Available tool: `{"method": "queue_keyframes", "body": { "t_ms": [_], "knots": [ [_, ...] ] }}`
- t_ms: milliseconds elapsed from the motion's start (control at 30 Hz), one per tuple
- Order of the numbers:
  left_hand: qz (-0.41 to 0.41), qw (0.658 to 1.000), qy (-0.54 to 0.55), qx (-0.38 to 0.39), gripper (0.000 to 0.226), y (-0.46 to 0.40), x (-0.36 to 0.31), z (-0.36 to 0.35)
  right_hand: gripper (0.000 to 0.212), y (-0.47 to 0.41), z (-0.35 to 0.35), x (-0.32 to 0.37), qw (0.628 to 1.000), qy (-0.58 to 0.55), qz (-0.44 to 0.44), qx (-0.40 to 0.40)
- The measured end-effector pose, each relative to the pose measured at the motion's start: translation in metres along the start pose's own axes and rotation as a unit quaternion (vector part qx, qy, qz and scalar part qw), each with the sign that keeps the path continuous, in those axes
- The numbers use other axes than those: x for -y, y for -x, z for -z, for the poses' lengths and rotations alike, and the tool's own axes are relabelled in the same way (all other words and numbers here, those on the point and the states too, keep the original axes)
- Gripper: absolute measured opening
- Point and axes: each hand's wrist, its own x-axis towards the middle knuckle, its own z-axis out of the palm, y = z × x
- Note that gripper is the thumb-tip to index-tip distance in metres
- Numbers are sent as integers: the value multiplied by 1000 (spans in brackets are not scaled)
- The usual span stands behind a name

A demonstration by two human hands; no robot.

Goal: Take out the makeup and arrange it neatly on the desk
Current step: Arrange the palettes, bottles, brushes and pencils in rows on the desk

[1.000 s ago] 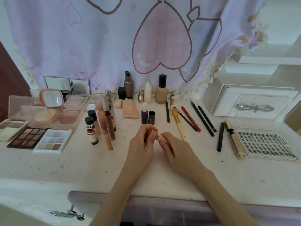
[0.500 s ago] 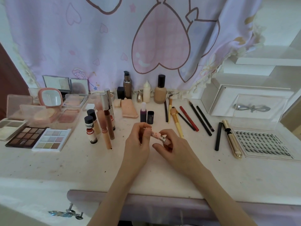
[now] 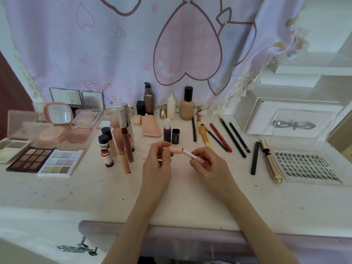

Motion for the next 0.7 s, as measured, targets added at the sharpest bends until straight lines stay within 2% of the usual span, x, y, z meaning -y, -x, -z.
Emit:
{"method": "queue_keyframes", "body": {
  "t_ms": [267,400,700],
  "knots": [
    [35,998,-14,-40,11,0,4,1,21,-1,0,0,999,-27,-38,-29],
    [39,997,-38,-53,12,-1,6,0,17,-8,1,2,996,-32,-29,-75],
    [23,997,-56,-42,22,-2,6,0,13,-70,-4,-1,996,-4,-63,-66]
  ]
}}
